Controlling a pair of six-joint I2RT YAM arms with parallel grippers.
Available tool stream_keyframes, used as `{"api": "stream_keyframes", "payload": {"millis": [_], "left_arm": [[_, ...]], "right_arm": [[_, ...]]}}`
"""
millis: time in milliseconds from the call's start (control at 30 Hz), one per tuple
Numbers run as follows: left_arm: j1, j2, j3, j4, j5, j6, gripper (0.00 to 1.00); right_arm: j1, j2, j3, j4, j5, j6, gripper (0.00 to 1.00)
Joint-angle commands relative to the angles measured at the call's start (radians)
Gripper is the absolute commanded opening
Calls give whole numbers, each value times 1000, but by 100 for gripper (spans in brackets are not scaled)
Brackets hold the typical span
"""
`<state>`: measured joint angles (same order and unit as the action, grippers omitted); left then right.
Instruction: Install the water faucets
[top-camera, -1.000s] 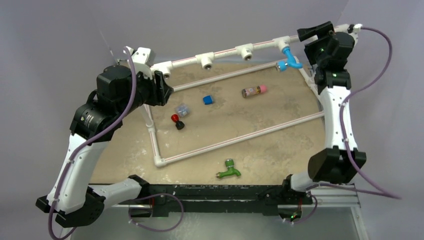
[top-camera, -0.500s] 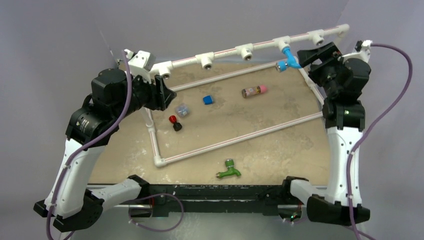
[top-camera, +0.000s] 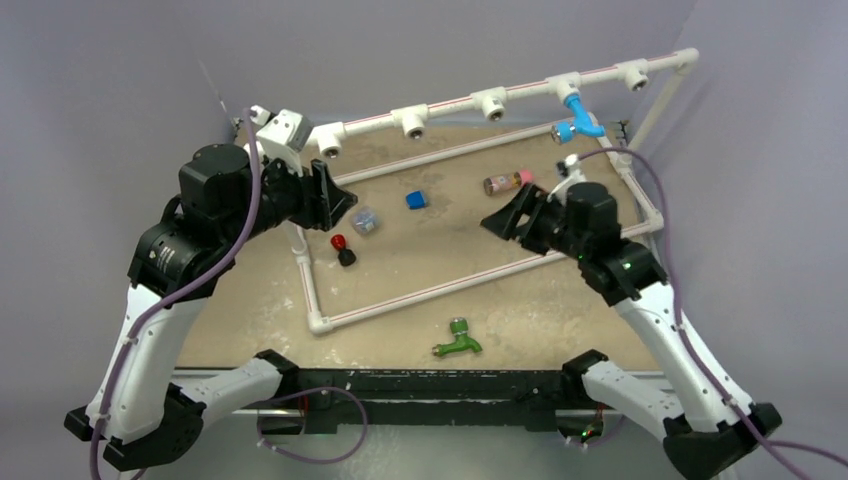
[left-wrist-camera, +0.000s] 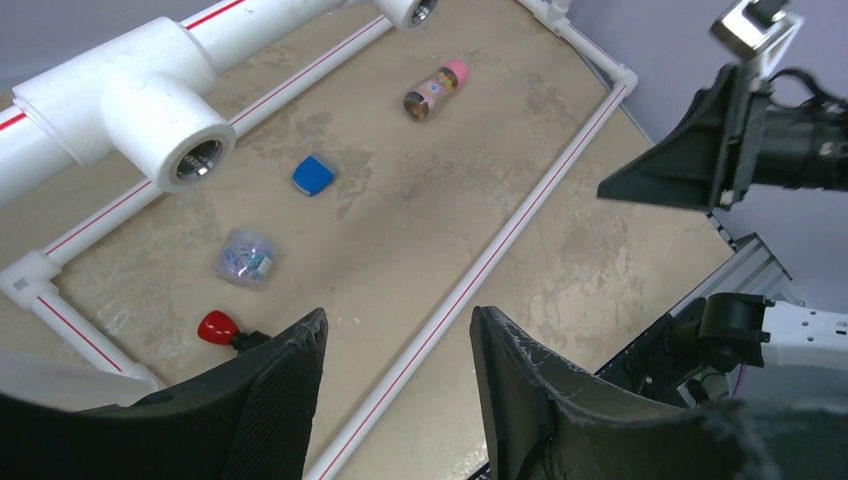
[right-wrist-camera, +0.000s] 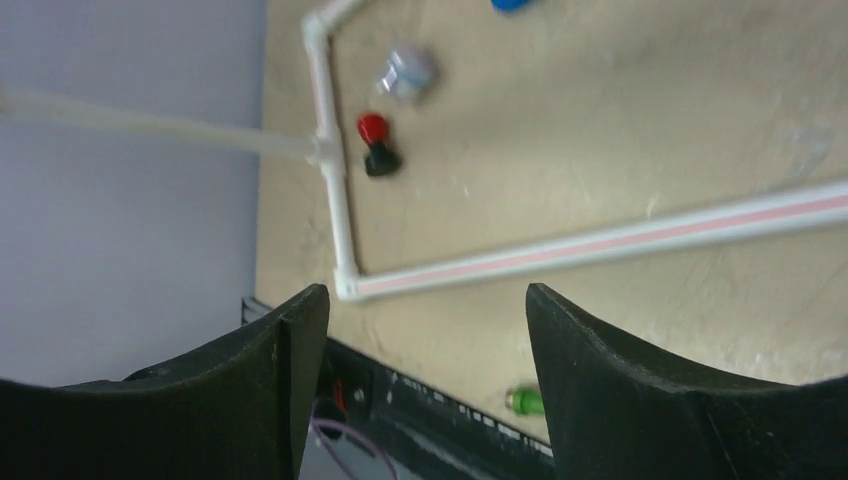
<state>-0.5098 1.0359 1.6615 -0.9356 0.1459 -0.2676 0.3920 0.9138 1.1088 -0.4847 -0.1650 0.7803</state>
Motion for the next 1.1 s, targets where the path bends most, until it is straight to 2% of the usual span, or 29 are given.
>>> {"api": "stream_keyframes", "payload": {"millis": [0, 200, 300, 467, 633, 1067], "left_arm": [[1, -15, -21, 32, 14, 21, 54], [-6, -14, -40, 31, 34, 25, 54], [-15, -17, -40, 32, 25, 30, 56], [-32, -19, -36, 27, 35, 37, 58], [-41, -28, -41, 23, 46, 38, 59], [-44, -31, -121, 25, 225, 4, 64]], "right_arm": [[136, -1, -84, -37, 132, 103, 73], [351, 103, -158, -92, 310, 159, 70], [479, 185, -156, -130, 411, 249, 68], [601, 327, -155, -168, 505, 298, 71], [664, 417, -189, -188, 539, 332, 72], [721, 540, -264, -85, 502, 333, 69]]}}
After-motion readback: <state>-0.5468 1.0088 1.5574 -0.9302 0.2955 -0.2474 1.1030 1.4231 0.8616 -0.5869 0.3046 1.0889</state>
